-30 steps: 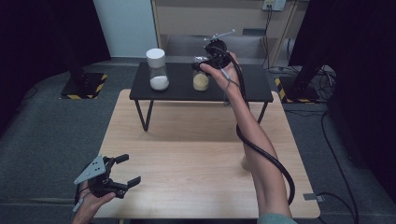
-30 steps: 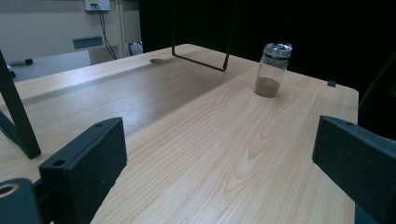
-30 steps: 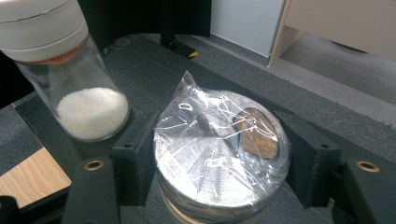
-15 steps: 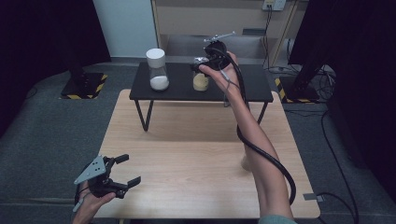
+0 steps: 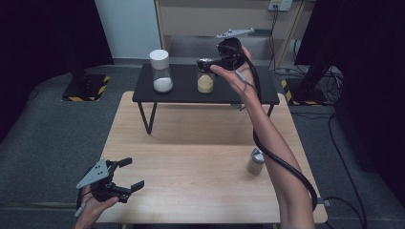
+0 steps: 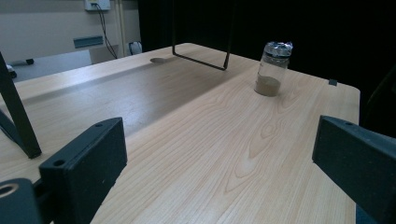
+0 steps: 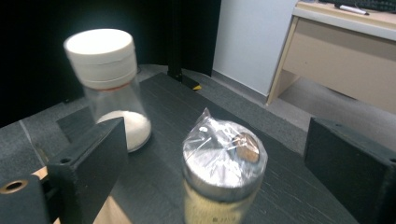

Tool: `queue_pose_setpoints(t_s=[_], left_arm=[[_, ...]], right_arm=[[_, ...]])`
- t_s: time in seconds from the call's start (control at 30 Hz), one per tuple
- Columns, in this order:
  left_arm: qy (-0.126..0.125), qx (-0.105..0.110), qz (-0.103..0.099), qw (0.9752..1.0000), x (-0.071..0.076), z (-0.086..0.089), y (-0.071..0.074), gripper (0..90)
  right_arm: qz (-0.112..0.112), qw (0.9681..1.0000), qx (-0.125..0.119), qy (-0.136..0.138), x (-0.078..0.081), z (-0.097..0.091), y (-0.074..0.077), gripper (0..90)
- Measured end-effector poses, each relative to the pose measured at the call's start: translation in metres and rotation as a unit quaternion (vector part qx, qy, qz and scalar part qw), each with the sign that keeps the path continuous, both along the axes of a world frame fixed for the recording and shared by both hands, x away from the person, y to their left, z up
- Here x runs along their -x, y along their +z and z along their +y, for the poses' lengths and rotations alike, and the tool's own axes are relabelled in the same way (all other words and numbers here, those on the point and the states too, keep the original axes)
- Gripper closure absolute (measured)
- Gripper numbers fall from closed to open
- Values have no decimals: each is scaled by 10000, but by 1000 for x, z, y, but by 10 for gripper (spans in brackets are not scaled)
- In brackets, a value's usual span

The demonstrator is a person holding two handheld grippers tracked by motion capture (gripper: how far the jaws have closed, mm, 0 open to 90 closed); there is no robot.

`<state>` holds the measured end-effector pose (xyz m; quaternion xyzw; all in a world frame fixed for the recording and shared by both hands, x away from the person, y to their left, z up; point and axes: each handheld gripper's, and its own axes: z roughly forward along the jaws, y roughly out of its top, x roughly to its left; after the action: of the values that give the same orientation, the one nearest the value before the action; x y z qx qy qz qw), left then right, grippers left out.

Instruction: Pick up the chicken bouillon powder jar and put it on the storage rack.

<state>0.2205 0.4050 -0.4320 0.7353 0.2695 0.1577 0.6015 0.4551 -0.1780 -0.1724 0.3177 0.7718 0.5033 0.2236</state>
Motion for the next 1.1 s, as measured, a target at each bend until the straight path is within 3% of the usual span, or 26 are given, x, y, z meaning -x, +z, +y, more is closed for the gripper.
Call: queue_pose_setpoints(t_s=[0.2,0.57,0.83,1.1], left_arm=[[8,-13,7,10000,0,0,0,20],[22,-16,15,10000,0,-1,0,20],[12,-37,15,10000,0,-2,1,20],[10,-41,15,10000,0,-2,1,20]], right_arm=[[-35,9997,5,227,16,-17,4,70],[-295,9981,-112,526,55,-50,-1,73],[-388,9965,-263,691,85,-71,-10,74],[-428,9954,-211,829,114,-87,-23,69]])
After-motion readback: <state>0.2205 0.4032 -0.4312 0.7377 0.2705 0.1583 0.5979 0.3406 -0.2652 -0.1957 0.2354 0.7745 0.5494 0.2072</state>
